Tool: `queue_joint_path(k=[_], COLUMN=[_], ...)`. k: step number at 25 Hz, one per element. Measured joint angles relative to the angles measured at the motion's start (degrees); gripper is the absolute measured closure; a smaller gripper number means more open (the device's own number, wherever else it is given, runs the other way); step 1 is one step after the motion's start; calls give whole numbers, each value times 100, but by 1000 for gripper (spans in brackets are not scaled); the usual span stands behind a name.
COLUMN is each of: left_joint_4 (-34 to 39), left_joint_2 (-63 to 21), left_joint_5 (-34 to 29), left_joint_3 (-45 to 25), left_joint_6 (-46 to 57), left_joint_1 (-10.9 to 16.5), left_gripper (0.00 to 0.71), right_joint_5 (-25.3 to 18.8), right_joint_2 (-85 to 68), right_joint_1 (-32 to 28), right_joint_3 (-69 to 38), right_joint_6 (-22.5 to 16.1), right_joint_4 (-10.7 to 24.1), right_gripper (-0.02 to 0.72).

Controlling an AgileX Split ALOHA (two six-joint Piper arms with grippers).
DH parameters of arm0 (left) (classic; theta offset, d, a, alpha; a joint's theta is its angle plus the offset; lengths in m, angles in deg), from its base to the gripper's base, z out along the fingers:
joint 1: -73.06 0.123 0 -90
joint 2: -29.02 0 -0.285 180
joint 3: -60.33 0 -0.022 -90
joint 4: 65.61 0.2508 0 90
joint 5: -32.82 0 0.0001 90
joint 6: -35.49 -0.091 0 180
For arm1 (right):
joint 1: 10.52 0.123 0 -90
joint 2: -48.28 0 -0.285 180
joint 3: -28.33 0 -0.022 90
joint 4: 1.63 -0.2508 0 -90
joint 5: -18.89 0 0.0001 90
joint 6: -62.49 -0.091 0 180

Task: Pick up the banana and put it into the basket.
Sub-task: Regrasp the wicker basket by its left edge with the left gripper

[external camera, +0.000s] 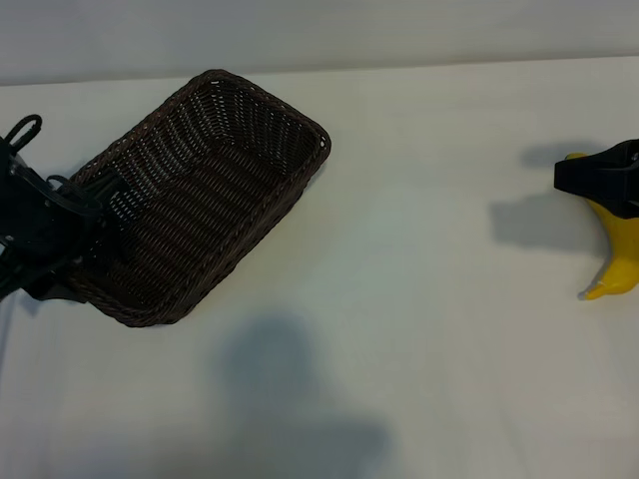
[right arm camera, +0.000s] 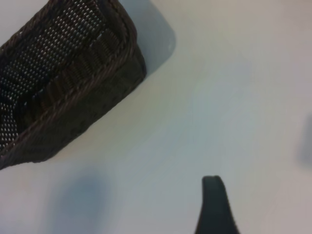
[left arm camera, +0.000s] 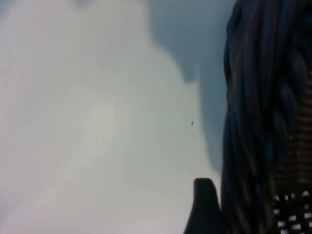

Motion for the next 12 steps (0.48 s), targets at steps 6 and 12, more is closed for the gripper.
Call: queue_joint_path(k=[6,12], left_joint_4=[43,170], left_joint_2=[284,457], left_joint_5=[360,514], left_joint_3=[-114,-114], left_joint_6=[124,124], left_joint_1=[0,0], left_gripper=[153,187], right_joint_5=[0,0], right_joint_2=[0,0], right_joint_1=[0,0], right_joint_3=[0,0], right_joint_6=[0,0], right_joint_4=[0,0], right_gripper=[215,215])
